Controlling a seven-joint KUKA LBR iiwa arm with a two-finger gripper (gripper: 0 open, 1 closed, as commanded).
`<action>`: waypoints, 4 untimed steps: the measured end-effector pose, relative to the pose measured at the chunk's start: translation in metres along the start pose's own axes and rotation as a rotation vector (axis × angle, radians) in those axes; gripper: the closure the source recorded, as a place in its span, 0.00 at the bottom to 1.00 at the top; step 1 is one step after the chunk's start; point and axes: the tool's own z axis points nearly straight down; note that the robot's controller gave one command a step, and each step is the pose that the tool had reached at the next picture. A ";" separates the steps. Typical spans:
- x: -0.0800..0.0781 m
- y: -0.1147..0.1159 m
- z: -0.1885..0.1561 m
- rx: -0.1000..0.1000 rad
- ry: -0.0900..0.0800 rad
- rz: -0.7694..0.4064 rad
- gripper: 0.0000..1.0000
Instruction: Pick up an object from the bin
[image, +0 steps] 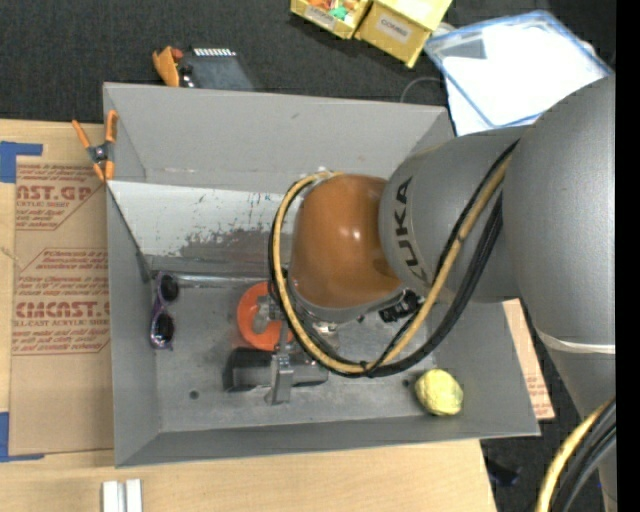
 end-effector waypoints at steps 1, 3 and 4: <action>-0.002 -0.001 -0.004 -0.001 -0.007 0.002 0.00; -0.031 -0.025 0.065 -0.004 -0.008 -0.005 1.00; -0.031 -0.025 0.065 -0.004 -0.008 -0.005 1.00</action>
Offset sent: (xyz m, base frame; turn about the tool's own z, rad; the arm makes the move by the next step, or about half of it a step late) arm 0.0340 -0.0095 -0.0527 -0.0045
